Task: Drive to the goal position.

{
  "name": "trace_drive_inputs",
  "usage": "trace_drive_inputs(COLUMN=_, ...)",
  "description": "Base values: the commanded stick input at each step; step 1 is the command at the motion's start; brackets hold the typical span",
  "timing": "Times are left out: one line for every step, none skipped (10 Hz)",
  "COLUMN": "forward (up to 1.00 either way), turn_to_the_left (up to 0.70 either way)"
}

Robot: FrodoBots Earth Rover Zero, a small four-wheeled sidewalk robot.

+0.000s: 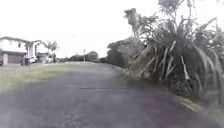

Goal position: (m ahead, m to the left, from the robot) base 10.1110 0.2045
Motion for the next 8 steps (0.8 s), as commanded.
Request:
trace_drive_inputs(forward=0.7, turn_to_the_left=0.02)
trace_drive_inputs(forward=0.7, turn_to_the_left=0.02)
trace_drive_inputs(forward=0.7, turn_to_the_left=0.02)
trace_drive_inputs(forward=0.7, turn_to_the_left=0.02)
trace_drive_inputs(forward=0.7, turn_to_the_left=0.02)
trace_drive_inputs(forward=0.7, turn_to_the_left=0.02)
trace_drive_inputs(forward=0.7, turn_to_the_left=0.02)
trace_drive_inputs(forward=0.7, turn_to_the_left=0.02)
